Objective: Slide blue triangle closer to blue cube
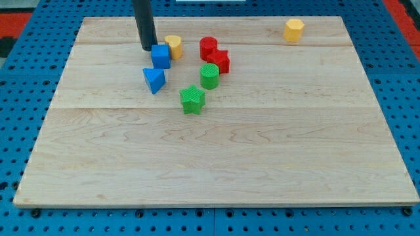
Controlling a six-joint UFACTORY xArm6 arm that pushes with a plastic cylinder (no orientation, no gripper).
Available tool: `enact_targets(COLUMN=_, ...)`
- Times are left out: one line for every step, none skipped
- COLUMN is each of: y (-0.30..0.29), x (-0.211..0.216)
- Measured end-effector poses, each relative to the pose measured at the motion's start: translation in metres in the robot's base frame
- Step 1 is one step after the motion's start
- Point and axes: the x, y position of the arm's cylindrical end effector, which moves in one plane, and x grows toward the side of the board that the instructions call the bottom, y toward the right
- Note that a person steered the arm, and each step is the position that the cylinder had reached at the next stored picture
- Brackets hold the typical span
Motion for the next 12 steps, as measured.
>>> enact_targets(y=-0.04, x=0.035)
enact_targets(y=-0.036, x=0.09)
enact_targets(y=-0.035, x=0.095)
enact_targets(y=-0.033, x=0.097)
enact_targets(y=-0.03, x=0.129)
enact_targets(y=-0.004, x=0.11)
enact_targets(y=-0.001, x=0.108)
enact_targets(y=0.008, x=0.108)
enact_targets(y=0.022, x=0.107)
enact_targets(y=0.026, x=0.099)
enact_targets(y=0.04, x=0.099)
enact_targets(y=0.052, x=0.099)
